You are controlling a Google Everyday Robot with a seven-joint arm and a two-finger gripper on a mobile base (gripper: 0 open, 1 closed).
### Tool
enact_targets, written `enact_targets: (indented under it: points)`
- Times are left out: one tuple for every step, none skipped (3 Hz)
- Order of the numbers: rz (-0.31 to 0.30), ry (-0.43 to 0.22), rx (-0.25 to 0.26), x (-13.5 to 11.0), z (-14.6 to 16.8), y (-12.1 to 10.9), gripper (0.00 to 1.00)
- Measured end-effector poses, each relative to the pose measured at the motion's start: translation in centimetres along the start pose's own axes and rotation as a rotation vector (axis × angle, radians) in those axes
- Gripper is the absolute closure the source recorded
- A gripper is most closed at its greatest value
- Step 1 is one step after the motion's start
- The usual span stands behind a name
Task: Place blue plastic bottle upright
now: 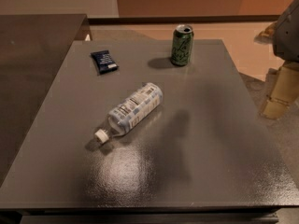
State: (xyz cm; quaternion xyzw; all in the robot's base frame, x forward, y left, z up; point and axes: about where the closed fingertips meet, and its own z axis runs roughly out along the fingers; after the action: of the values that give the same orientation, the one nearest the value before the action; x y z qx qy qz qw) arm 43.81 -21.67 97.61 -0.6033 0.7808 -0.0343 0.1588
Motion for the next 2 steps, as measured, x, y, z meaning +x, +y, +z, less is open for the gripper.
enact_targets:
  points:
    - [0.0,0.0,0.0,-0.01,-0.01,0.0,0.0]
    - [-0.01,-0.002,0.005,-0.4,-0.05,-0.05,0.0]
